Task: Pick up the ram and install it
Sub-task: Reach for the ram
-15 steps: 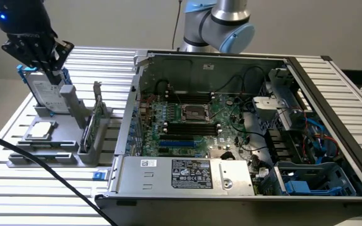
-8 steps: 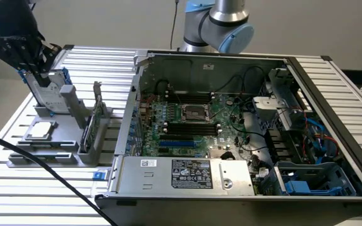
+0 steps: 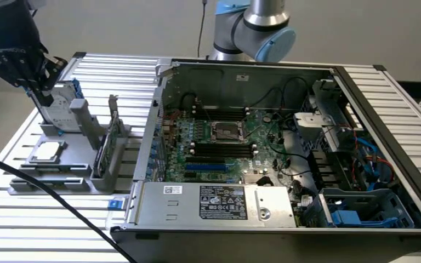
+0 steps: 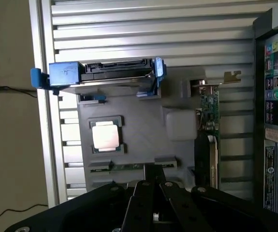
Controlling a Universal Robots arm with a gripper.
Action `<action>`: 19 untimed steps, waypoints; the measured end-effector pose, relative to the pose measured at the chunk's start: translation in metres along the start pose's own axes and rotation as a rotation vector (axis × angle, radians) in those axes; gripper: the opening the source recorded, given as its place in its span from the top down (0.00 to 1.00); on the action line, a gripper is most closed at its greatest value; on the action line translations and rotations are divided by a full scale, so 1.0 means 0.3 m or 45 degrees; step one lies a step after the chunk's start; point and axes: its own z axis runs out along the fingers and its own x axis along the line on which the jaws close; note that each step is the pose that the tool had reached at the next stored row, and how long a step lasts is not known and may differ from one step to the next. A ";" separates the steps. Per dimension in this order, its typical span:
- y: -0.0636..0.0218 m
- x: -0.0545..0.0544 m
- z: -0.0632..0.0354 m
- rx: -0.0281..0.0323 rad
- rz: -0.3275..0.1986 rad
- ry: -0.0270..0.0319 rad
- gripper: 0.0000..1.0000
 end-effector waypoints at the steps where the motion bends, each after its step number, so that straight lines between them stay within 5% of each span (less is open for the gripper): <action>1: -0.006 0.000 0.003 0.0003 -0.001 0.0062 0.89; 5: -0.031 -0.001 0.012 0.0020 -0.004 0.0302 0.89; 9: -0.059 -0.002 0.020 0.0030 -0.007 0.0458 0.89; 14: -0.103 -0.002 0.030 0.0040 -0.011 0.0575 0.89; 19: -0.156 -0.003 0.038 0.0045 -0.015 0.0617 0.89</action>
